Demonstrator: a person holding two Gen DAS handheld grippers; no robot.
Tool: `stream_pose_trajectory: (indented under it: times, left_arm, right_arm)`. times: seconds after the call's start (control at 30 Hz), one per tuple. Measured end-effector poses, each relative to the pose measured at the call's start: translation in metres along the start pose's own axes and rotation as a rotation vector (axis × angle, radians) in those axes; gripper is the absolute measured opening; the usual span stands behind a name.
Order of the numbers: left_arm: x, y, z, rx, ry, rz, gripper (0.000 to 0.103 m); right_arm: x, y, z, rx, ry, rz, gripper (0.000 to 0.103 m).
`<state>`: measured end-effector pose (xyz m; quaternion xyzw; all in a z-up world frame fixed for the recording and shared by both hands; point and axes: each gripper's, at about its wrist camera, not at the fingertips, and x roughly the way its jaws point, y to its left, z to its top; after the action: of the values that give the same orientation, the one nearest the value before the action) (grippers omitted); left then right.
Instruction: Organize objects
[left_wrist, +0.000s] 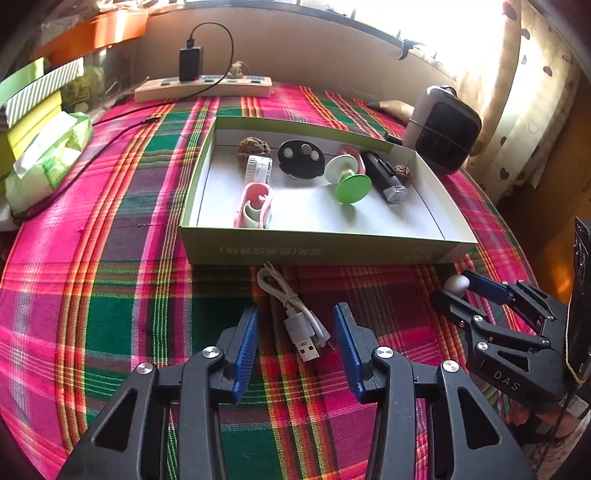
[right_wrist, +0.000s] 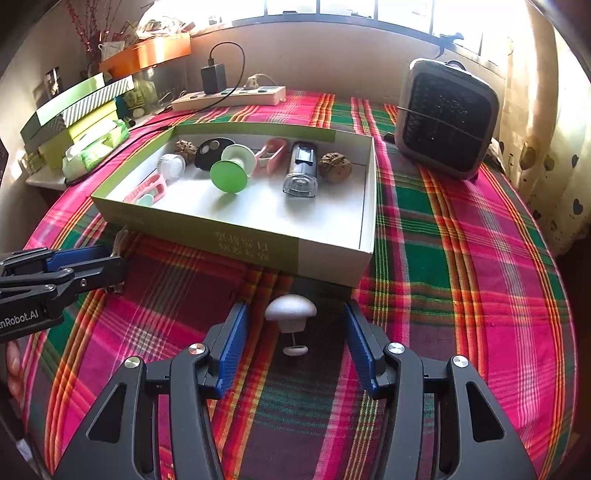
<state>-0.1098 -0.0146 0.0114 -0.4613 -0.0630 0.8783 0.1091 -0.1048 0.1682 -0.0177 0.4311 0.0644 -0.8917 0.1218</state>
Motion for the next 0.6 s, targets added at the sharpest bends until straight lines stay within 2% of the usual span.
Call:
stream_pose_trajectory:
  times: [0.13,0.27,0.4,0.47,0.6]
  left_arm:
    - [0.0009,-0.0022,0.0005,0.003,-0.005,0.025,0.034]
    - [0.0008,-0.0001,0.001,-0.003,-0.005,0.03,0.03]
    - [0.0004,0.0008,0.0008,-0.003,-0.007,0.043,0.021]
    - [0.0004,0.0008,0.0005,0.001,-0.009,0.044,0.021]
    - [0.0002,-0.0003,0.0005,0.007,-0.01,0.051,0.021]
  right_arm:
    - [-0.0002,0.0001,-0.0002,0.0,0.0,0.001,0.05]
    - [-0.0016,0.0024,-0.0008,-0.012,-0.003,0.01,0.04]
    - [-0.0018,0.0047,-0.0005,-0.018,-0.004,0.015,0.031]
    - [-0.0019,0.005,-0.0004,-0.017,-0.005,0.017,0.027]
    - [-0.0014,0.0045,-0.0005,-0.017,-0.006,0.019,0.027]
